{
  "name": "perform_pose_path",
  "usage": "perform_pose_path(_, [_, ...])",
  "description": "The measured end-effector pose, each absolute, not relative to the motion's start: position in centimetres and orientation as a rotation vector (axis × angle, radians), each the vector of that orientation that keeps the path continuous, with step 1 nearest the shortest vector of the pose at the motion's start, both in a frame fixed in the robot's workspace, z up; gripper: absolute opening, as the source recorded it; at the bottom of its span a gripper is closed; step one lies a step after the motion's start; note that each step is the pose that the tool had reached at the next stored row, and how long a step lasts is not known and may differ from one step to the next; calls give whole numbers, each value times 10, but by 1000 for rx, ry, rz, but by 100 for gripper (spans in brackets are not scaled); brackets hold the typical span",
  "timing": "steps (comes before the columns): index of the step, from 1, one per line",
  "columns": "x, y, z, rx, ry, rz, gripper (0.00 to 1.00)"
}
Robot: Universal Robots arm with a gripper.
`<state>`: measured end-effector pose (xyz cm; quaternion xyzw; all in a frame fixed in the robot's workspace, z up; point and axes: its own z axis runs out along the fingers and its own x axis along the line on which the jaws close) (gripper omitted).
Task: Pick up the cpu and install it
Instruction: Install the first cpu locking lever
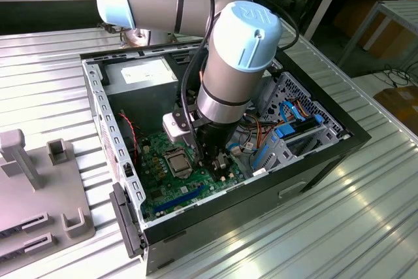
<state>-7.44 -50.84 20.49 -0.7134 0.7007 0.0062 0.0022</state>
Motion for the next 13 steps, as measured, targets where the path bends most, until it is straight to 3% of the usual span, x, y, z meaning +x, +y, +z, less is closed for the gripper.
perform_pose_path(13, [-74, -508, 203, -2249, 2194, 11, 11])
